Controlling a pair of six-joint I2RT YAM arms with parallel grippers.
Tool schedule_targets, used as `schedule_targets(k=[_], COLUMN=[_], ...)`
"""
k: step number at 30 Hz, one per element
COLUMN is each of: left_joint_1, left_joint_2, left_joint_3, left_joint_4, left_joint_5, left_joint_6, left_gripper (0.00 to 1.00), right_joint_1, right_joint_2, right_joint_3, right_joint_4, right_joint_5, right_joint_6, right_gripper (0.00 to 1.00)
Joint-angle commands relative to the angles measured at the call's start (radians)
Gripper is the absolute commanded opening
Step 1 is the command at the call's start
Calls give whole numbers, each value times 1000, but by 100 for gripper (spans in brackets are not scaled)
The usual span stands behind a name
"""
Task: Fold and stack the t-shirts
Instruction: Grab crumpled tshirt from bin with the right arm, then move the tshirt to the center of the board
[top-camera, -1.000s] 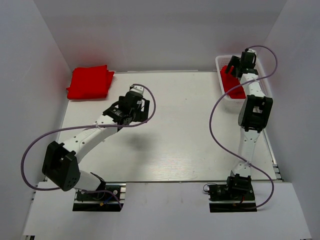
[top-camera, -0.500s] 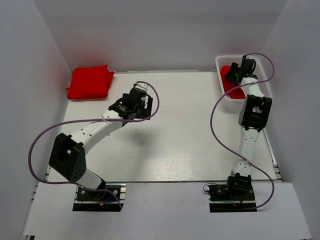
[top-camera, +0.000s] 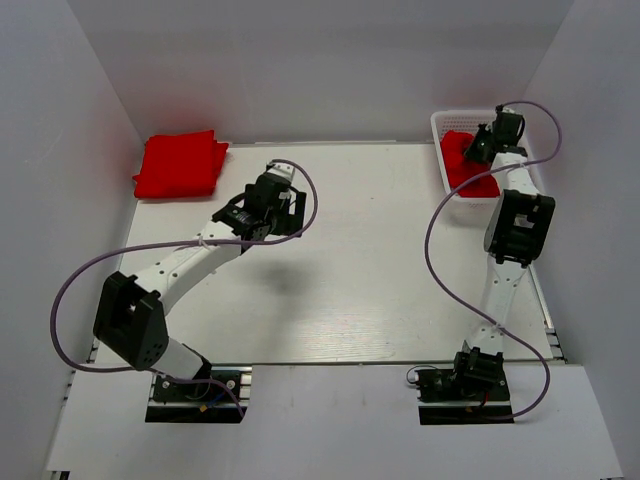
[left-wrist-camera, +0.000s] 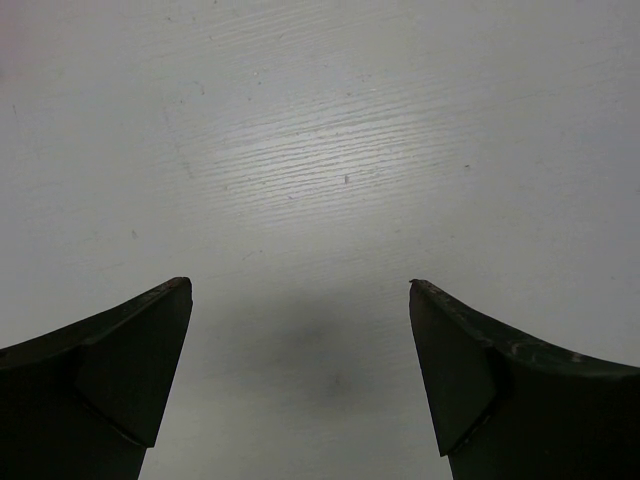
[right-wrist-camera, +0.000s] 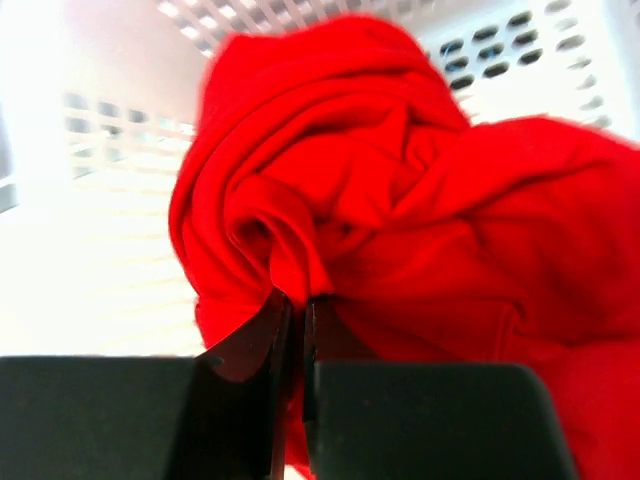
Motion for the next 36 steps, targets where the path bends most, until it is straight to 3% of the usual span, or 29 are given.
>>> schedule_targets(k=[1,9,17,22,27,29,30,32,36], left_joint_1=[5,5,5,5,5,5,5,5,5], left_joint_2=[-91,-197,-385,-517,-639,-665,-683,-692,-702], left_joint_3=[2,-61,-161,-199,-268,-278,-278,-278,-269], left_joint_4=[24,44,-36,-81,-81,-81,-81,-108,-154], left_joint_5=[31,74,34,2,-32,-43,-43,-52,-73], left_joint_6=[-5,-28,-100,-135,-155,-164,-164,-175,-186], left_gripper=[100,100,100,100,100,100,100,100,100], right_joint_1=[-15,-13,39,117,175,183,184,225,264], right_joint_2=[-223,-446,-612,-713,-771,-770,-761,-727,-698], right_joint_3=[7,15,60,73,109,126,129,183,218], right_joint_4=[43,-112,-262,-220,62,222,392,516,526], right_joint_5=[-2,-102,-534,-662,-812,-893,-909,-956,-963], right_joint_6=[-60,-157,-167,-131,97,213,310,414,459], right_gripper=[0,0,0,0,0,0,0,0,0])
